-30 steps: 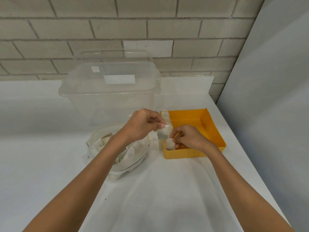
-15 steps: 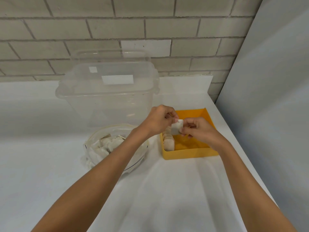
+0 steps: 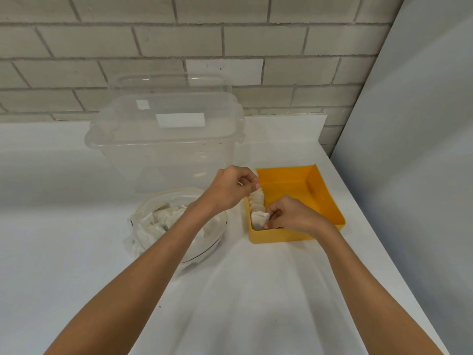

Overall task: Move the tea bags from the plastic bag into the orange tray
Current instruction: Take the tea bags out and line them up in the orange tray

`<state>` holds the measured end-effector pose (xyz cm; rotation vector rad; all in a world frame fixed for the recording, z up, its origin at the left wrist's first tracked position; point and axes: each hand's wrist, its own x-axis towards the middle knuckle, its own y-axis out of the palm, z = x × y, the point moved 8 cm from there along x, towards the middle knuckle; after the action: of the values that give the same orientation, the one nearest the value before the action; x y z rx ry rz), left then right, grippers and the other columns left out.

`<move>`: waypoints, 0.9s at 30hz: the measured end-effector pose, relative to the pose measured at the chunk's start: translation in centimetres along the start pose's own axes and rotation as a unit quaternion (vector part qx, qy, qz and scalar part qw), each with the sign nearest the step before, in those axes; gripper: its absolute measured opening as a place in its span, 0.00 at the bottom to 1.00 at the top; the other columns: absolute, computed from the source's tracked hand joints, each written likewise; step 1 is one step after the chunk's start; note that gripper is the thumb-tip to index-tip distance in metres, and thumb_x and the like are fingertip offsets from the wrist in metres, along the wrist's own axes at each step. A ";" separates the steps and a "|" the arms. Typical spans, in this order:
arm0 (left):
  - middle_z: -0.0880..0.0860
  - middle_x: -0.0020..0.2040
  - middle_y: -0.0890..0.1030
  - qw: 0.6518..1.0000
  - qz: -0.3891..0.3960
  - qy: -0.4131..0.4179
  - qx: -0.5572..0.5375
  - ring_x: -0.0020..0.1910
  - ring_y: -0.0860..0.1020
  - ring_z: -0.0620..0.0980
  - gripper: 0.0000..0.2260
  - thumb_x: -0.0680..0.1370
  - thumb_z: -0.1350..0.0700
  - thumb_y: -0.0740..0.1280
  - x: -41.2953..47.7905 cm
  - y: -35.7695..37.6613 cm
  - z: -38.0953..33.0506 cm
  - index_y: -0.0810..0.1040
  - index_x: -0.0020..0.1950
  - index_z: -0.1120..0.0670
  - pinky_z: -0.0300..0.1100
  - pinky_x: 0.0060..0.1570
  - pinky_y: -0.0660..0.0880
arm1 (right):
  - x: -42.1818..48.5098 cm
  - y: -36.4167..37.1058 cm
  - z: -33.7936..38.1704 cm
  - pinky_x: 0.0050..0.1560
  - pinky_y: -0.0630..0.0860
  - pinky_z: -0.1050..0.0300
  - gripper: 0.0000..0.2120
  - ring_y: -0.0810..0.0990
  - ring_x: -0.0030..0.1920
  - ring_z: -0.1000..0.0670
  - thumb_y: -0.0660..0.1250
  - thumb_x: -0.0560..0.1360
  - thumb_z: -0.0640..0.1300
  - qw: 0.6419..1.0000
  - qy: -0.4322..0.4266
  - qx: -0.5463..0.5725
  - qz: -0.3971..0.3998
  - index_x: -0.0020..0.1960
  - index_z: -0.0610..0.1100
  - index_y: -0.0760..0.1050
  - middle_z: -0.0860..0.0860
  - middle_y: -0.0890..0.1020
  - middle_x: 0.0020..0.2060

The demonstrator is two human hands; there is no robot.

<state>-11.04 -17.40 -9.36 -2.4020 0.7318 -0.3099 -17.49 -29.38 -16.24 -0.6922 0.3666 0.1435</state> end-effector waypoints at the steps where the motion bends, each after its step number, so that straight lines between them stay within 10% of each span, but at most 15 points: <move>1: 0.44 0.35 0.79 1.000 -0.002 -0.001 0.000 0.35 0.77 0.39 0.03 0.76 0.59 0.69 -0.1 -0.1 0.0 0.82 0.46 0.56 0.23 0.39 0.70 | 0.0 0.1 0.0 0.37 0.69 0.63 0.04 0.76 0.35 0.57 0.75 0.69 0.37 1.000 0.001 -0.011 -0.002 0.43 0.40 0.83 0.53 0.80 0.31; 21: 0.46 0.35 0.80 0.999 -0.040 -0.012 -0.008 0.36 0.78 0.41 0.03 0.76 0.57 0.70 -2.5 -4.2 0.8 0.83 0.47 0.54 0.28 0.40 0.72 | -1.5 -4.3 7.3 0.44 0.78 0.60 0.09 0.82 0.40 0.51 0.67 0.71 0.34 0.979 -0.099 -0.086 -0.155 0.46 0.46 0.80 0.47 0.84 0.37; 27: 0.46 0.37 0.82 0.995 -0.009 -0.073 0.074 0.34 0.78 0.38 0.04 0.75 0.59 0.69 -6.0 -7.6 5.2 0.83 0.45 0.52 0.24 0.37 0.71 | -0.4 1.3 13.5 0.40 0.76 0.66 0.09 0.82 0.33 0.55 0.64 0.71 0.33 0.978 -0.181 -0.050 -0.095 0.44 0.44 0.81 0.48 0.84 0.35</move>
<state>-10.75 -6.40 -9.07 -2.2639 0.6000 -0.1861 -14.35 -19.71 -7.30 -0.7796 -0.0560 0.1046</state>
